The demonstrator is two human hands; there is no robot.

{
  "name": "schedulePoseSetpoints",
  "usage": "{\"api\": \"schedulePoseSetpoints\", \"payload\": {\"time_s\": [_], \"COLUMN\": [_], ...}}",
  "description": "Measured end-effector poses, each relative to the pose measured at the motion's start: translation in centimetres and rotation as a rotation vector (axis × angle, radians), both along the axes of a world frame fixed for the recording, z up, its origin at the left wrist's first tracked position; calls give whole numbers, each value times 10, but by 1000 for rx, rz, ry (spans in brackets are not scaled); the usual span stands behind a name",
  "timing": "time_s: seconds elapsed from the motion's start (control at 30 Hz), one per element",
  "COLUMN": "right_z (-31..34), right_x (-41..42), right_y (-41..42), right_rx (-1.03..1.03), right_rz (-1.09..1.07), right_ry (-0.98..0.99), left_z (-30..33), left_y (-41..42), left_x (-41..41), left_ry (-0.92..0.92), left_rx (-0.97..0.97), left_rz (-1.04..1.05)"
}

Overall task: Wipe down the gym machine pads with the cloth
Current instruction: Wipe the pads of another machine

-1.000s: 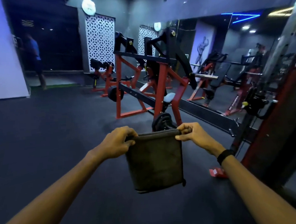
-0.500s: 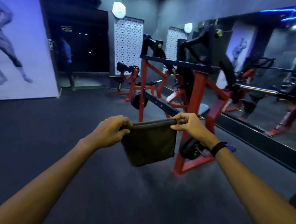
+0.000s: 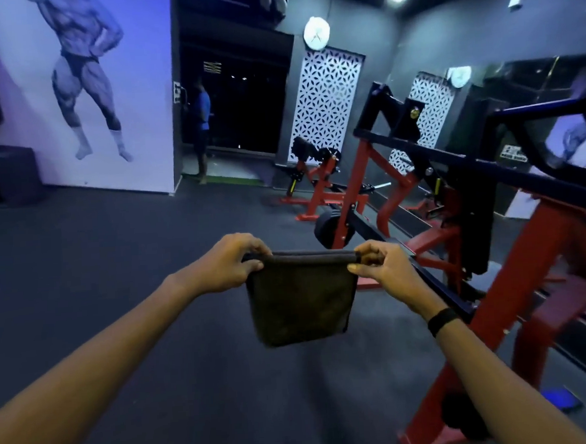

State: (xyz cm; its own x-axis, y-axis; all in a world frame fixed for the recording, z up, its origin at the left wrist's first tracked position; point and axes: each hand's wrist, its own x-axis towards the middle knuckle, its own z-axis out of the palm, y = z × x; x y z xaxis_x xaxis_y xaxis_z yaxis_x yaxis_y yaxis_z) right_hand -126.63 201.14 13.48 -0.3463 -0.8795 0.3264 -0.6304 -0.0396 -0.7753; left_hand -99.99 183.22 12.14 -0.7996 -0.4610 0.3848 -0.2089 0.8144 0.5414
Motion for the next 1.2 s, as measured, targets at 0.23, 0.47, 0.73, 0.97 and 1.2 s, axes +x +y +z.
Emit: {"api": "schedulePoseSetpoints", "payload": {"time_s": [0.23,0.47,0.73,0.97,1.2], "right_z": [-19,-50,0,0,-14], "right_x": [-84,-179,-306,-368,-448], "right_y": [-125,-259,-443,-602,-763], "right_rx": [-66,-105,-199,-190,-172], "right_rz": [-72,-57,-59,-18,-9], "right_ry": [-28,-61,5,59,77], "left_z": [-13,-36,23,-7,-25], "left_y": [-133,-268,-441,-579,-746], "left_x": [-92,-192,-314,-364,-438], "left_ry": [-86,-204,-219,-223,-180], "left_rx": [-48,-119,-248,-256,-173], "left_rz": [-25,-58,-17,72,67]}}
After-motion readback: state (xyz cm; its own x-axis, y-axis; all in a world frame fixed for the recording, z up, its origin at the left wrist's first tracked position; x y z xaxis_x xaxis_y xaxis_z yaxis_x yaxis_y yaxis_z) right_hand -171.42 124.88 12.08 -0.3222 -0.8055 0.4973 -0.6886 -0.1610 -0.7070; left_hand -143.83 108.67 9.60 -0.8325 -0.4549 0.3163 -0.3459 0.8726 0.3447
